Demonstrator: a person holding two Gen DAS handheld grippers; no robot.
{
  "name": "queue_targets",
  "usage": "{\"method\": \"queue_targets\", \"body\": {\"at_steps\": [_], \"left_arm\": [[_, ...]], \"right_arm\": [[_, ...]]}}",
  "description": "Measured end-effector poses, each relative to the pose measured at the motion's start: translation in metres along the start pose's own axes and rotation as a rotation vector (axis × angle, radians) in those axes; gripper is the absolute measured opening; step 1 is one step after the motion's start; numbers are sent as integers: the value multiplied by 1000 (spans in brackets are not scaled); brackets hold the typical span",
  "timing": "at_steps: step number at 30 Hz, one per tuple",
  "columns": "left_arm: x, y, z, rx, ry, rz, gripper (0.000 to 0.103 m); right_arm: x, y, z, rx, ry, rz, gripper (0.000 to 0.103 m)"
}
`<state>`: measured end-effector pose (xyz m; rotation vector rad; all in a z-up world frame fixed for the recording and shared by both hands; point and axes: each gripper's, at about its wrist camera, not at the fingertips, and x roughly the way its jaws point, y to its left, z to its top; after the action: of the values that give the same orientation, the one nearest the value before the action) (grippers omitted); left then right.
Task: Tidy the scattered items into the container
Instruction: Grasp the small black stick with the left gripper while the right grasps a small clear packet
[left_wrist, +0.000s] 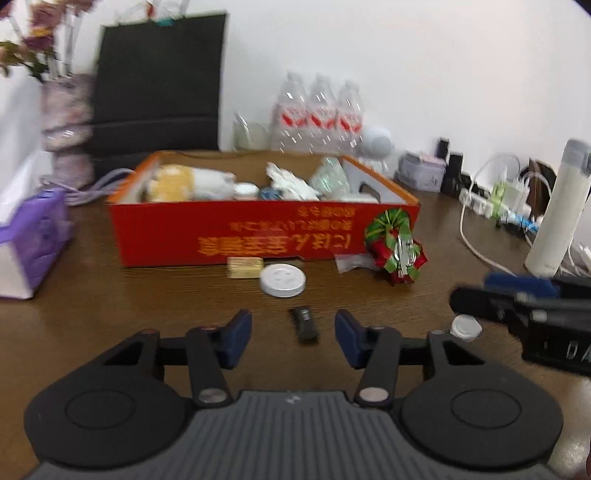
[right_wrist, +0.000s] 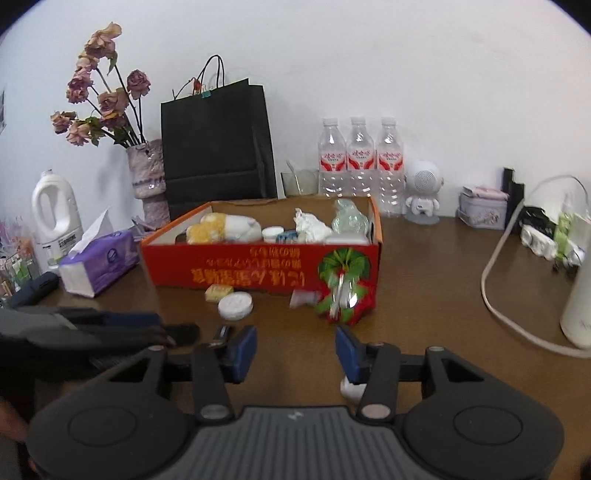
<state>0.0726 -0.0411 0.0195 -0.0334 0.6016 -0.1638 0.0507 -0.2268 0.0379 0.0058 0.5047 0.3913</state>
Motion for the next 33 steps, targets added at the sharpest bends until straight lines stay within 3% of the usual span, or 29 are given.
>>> {"method": "queue_targets", "body": {"at_steps": [3, 4, 5, 7, 12, 14, 18, 22, 26, 28, 30, 33], "left_arm": [[22, -6, 2, 15, 40, -25, 50], [26, -8, 2, 20, 49, -24, 43], [31, -8, 1, 25, 61, -25, 28], [36, -6, 0, 20, 78, -30, 17], [33, 8, 0, -13, 62, -31, 15], [31, 15, 1, -50, 51, -29, 2], [30, 27, 2, -109, 36, -41, 2], [26, 27, 2, -106, 16, -51, 2], [24, 26, 1, -96, 11, -56, 2], [24, 25, 1, -90, 7, -69, 5], [25, 23, 1, -80, 11, -69, 7], [34, 17, 1, -54, 40, -49, 35]], "right_arm": [[28, -3, 18, 31, 14, 48, 44], [40, -4, 23, 42, 27, 72, 44], [53, -4, 27, 50, 42, 86, 44], [80, -2, 32, 56, 75, 98, 43], [115, 3, 28, -1, 112, 10, 42], [115, 0, 26, -10, 114, -46, 44], [122, -5, 28, 7, 126, -54, 49], [139, 2, 30, -20, 159, -71, 48], [147, 4, 28, -21, 183, -101, 24], [147, 8, 27, -54, 197, -104, 18], [144, 10, 27, -68, 208, -88, 4], [138, 10, 25, -62, 220, -58, 2]]}}
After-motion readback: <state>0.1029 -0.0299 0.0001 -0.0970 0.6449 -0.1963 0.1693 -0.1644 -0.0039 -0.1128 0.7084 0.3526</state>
